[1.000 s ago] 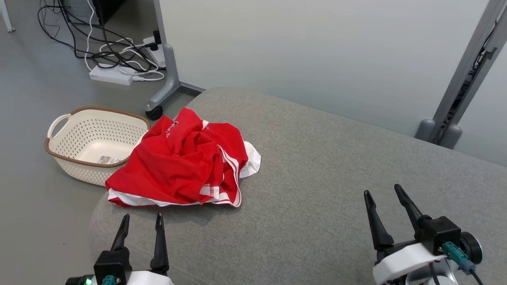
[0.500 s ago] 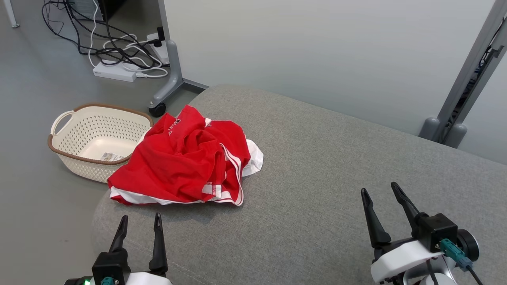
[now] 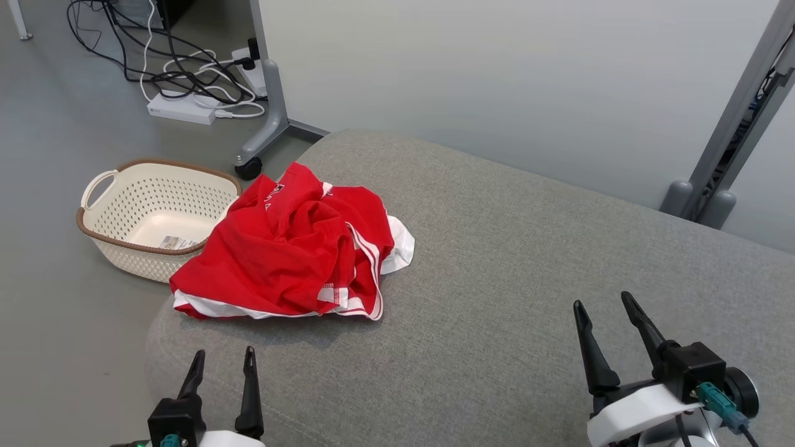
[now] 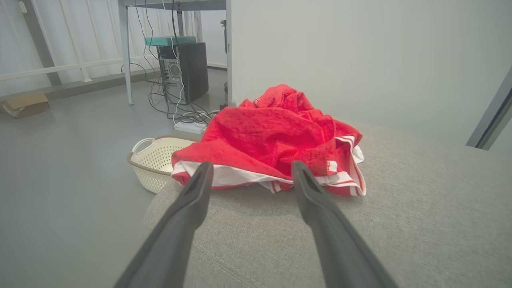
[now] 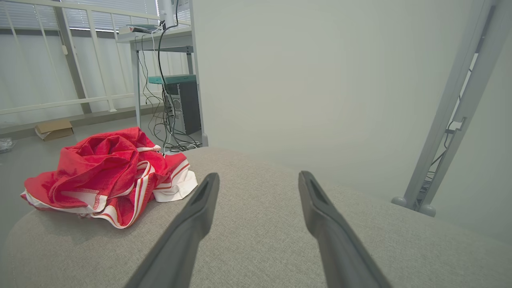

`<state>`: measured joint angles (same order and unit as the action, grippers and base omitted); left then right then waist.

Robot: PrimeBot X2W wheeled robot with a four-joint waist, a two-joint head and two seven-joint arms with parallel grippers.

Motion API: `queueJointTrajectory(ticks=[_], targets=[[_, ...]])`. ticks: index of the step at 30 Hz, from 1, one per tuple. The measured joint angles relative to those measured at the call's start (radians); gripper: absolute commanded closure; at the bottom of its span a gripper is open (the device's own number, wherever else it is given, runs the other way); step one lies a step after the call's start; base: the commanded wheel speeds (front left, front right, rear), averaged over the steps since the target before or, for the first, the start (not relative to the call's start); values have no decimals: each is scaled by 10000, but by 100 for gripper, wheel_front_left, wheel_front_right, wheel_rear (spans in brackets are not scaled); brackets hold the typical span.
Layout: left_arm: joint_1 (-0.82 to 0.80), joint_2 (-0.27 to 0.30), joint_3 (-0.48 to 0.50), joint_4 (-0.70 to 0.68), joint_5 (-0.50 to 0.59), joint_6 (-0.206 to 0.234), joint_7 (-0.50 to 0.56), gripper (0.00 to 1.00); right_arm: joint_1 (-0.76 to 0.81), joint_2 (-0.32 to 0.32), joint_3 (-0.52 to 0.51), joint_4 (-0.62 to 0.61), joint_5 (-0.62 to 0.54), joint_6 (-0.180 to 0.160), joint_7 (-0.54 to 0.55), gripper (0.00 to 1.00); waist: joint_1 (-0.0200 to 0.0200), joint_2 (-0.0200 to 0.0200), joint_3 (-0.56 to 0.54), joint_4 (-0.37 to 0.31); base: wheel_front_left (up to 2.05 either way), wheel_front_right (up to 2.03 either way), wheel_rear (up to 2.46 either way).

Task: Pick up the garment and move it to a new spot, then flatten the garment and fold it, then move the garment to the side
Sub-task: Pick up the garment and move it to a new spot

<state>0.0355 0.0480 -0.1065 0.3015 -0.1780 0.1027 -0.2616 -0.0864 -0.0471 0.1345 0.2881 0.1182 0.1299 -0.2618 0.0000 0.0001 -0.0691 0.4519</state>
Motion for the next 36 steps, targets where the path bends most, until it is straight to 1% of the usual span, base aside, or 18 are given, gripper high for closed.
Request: queueJointTrajectory(ticks=[7, 9, 12, 15, 17, 21, 25, 28, 30, 36], targets=[[-1002, 44, -17, 798, 94, -729, 0, 0, -157, 4, -31, -148, -395, 0, 0, 0, 0, 0, 734, -161, 0, 0, 0], [-1446, 171, -35, 1087, 90, -1047, 0, 0, -291, 4, -10, -192, -533, 0, 0, 0, 0, -1, 1002, -244, 0, 0, 0], [-2294, 426, 29, 1536, -63, -1381, 81, 0, -513, 4, 61, -257, -677, 0, 0, 0, 1, 0, 1411, -399, 0, 0, 0], [-3298, 780, 192, 1701, -341, -1670, 650, 0, -701, 2, 163, -309, -748, 0, 0, 0, 0, 0, 1784, -598, 0, 0, 0], [-3928, 1093, 240, 1799, -462, -1818, 1285, 0, -787, -15, 219, -353, -754, 0, 0, 0, 0, 0, 2016, -735, 0, 0, 0], [-4986, 1714, 242, 2151, -727, -2036, 2744, 0, -1034, -153, 378, -378, -757, 2, 0, 0, 0, 0, 2440, -1026, 0, 0, 0], [-5807, 2013, 303, 2709, -1300, -2163, 4242, 0, -1254, -234, 502, -395, -750, 2, 0, 0, 0, -1, 2784, -1354, 0, 0, 0], [-6151, 2188, 326, 3204, -1802, -2251, 5149, 0, -1349, -253, 583, -410, -736, 0, 0, 0, 0, 0, 2991, -1577, 0, 0, 0], [-6321, 2347, 272, 3450, -1935, -2261, 5494, 0, -1373, -272, 621, -403, -729, 0, 0, 0, 0, 0, 3100, -1706, 0, 0, 0], [-6720, 2522, 334, 3942, -2163, -2263, 5574, 0, -1481, -322, 627, -399, -723, 2, 0, 0, 0, -1, 3306, -1899, 0, 0, 0]])
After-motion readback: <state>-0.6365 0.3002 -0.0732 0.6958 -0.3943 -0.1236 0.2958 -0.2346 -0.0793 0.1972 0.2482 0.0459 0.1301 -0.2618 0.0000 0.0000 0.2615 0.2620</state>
